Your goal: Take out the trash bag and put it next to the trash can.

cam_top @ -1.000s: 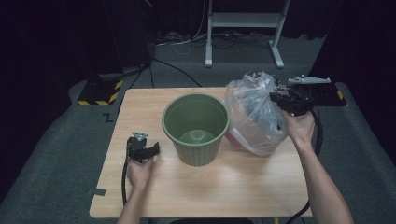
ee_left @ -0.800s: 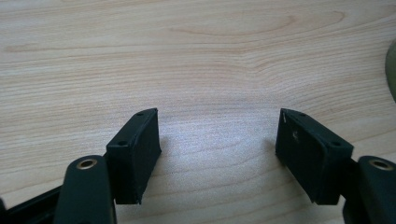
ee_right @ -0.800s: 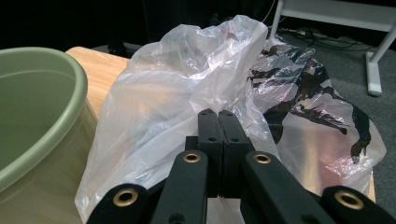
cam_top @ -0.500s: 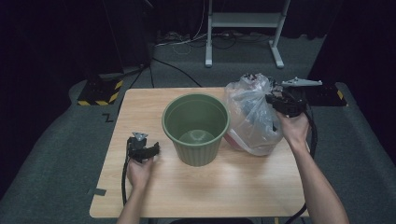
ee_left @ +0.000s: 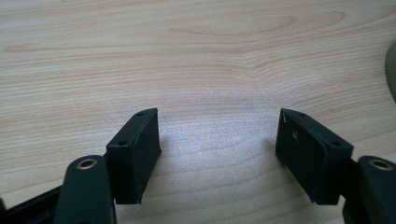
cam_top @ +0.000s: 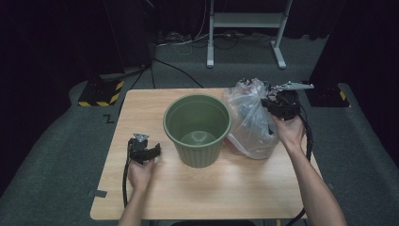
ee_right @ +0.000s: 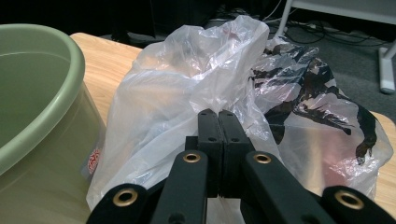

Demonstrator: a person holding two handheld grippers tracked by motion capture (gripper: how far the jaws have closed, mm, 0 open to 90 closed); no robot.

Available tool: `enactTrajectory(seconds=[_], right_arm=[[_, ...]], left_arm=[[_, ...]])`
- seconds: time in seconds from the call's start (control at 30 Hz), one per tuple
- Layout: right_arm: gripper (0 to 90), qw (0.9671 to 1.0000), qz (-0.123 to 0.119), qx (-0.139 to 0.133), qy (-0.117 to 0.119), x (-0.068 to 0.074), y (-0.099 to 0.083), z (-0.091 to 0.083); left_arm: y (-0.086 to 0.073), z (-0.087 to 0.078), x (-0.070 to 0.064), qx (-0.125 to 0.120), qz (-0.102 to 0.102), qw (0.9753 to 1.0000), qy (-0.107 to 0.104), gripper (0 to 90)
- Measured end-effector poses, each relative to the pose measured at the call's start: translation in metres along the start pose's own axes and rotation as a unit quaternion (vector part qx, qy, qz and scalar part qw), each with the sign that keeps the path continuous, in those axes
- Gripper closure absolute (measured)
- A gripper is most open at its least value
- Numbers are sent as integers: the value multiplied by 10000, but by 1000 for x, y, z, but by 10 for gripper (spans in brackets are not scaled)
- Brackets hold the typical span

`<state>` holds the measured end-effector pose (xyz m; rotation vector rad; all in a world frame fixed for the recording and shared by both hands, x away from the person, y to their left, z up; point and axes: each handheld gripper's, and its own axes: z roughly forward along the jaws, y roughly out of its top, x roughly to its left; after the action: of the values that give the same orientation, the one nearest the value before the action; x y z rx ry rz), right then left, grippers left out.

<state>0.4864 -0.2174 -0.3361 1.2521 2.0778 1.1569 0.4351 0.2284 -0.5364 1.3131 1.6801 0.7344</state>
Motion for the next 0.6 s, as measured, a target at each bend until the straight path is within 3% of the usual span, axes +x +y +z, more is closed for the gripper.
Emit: enactTrajectory(seconds=[0.6], right_arm=[[879, 9998, 123, 132, 80, -2, -22, 28]], left_arm=[[0, 0, 0, 6, 11, 10000, 2, 304]])
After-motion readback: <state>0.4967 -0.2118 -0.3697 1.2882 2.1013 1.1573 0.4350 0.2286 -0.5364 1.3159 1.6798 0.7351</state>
